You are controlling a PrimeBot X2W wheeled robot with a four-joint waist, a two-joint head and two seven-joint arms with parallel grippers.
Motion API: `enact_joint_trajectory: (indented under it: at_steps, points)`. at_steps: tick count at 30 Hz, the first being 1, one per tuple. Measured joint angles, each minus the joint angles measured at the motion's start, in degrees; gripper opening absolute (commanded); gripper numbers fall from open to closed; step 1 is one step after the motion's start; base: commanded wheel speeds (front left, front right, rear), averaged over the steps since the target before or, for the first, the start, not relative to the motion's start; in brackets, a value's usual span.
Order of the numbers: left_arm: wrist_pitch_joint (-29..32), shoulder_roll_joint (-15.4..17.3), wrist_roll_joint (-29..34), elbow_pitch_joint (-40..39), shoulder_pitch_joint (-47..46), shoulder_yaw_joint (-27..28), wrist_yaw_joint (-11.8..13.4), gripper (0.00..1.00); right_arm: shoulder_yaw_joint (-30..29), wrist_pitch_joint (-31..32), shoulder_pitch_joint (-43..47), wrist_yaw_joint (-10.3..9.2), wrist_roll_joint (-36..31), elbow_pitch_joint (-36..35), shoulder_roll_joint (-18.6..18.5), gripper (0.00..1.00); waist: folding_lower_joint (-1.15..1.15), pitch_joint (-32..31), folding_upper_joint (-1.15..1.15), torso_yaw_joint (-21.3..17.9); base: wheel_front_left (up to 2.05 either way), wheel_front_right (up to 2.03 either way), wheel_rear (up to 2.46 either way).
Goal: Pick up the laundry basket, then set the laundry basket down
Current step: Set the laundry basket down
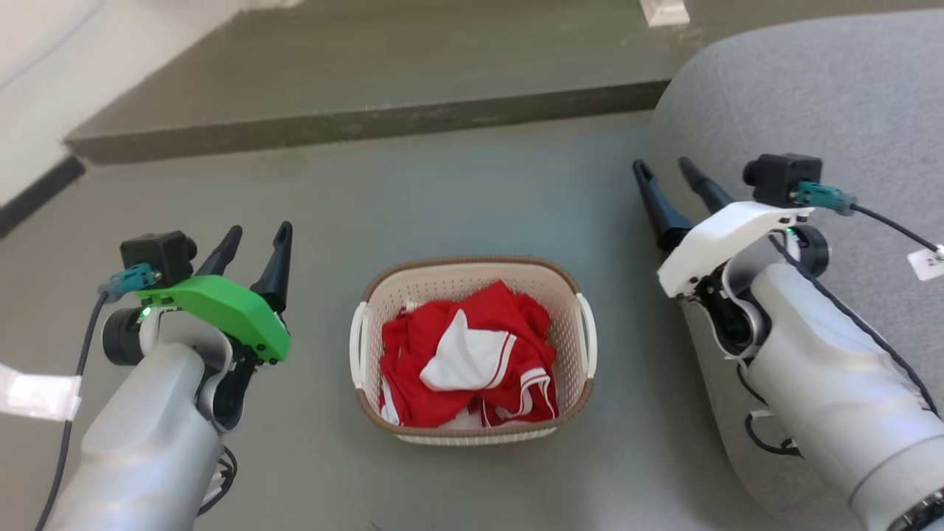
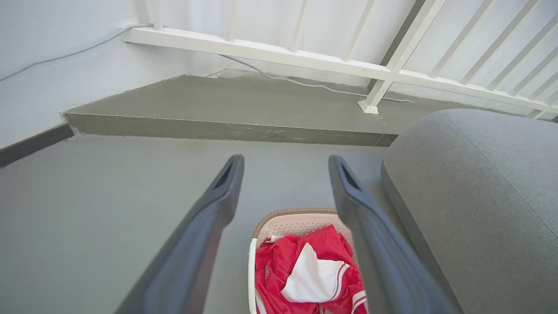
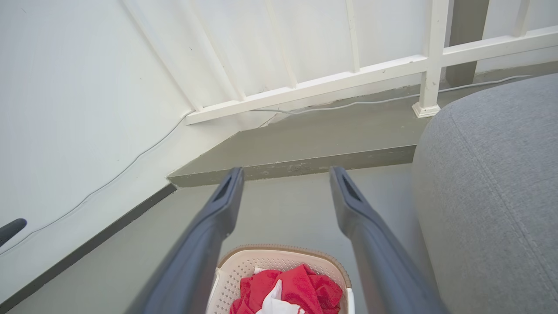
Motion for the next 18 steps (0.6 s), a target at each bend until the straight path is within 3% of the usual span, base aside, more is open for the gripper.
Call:
enact_joint_trajectory:
  at_steps: [7, 18]
  points:
    - [0.0, 0.09, 3.86, -6.15, 4.03, 3.93, 1.16, 1.0, -4.76, -0.09, 5.09, -2.31, -4.82, -6.73, -2.04, 1.0, 0.0, -2.44, 0.0, 0.13, 0.0, 0.0, 0.0]
    - [-0.01, -0.2, 9.93, -15.37, 11.0, 10.59, 2.8, 1.0, -9.78, -0.14, 13.85, -4.61, -12.51, -17.53, -2.23, 1.0, 0.0, -5.37, 0.0, 1.08, 0.0, 0.0, 0.0]
